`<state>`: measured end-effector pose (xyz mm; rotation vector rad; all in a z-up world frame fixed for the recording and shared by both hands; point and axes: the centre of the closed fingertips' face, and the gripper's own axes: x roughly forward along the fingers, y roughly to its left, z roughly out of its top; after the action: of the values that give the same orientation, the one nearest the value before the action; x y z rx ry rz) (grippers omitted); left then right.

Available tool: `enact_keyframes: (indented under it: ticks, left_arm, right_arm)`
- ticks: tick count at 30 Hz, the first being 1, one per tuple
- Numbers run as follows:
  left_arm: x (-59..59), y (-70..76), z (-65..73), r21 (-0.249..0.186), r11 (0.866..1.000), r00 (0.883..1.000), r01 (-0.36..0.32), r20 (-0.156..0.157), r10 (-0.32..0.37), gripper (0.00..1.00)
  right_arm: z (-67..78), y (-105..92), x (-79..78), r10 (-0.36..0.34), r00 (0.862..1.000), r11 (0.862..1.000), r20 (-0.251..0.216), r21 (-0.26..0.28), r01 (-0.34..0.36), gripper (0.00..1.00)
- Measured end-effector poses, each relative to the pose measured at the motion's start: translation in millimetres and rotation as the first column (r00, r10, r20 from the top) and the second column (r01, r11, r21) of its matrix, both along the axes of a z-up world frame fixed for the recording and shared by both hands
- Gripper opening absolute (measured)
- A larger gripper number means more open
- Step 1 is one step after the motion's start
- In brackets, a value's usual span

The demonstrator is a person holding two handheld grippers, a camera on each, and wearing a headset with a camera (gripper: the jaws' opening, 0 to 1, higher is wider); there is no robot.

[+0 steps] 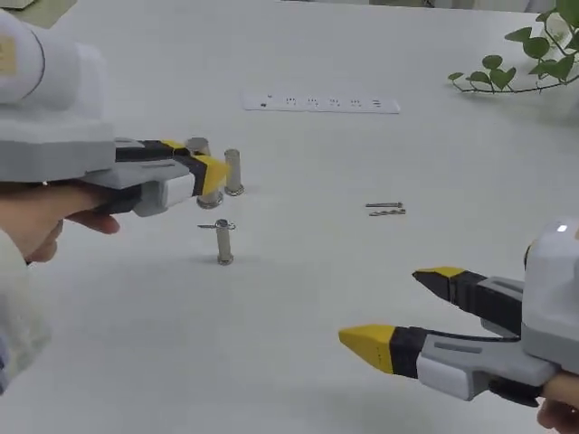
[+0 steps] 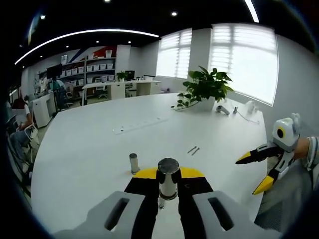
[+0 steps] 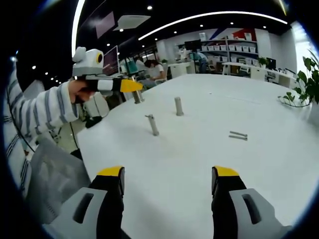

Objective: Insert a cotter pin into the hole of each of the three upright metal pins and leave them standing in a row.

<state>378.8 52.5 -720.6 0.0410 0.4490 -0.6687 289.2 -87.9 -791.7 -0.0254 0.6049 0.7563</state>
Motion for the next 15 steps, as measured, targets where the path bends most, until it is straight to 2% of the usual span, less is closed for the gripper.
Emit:
enact_keyframes:
  ticks: [3, 12, 14, 15]
  left_arm:
    - [-8.3, -6.6, -4.0, 0.015, 1.000, 1.000, 0.012, -0.007, -0.012, 0.11]
    - [-24.8, -22.1, -21.9, -0.010, 0.999, 0.998, 0.032, -0.045, -0.032, 0.11]
    - [-27.4, -24.7, -29.9, 0.006, 1.000, 0.998, 0.030, -0.053, -0.030, 0.11]
    - [-28.4, -25.9, -33.1, 0.018, 0.999, 0.998, 0.035, -0.047, -0.035, 0.11]
  right_arm:
    - [-0.2, -0.1, -1.7, -0.002, 1.000, 1.000, 0.000, 0.001, 0.002, 0.74]
    - [-0.3, 0.8, -5.8, -0.004, 1.000, 1.000, -0.004, 0.010, 0.004, 0.77]
    - [-0.6, 1.3, -7.3, -0.001, 1.000, 1.000, -0.008, 0.013, 0.001, 0.78]
    - [-0.8, 1.3, -7.9, -0.001, 1.000, 1.000, -0.008, 0.014, 0.001, 0.78]
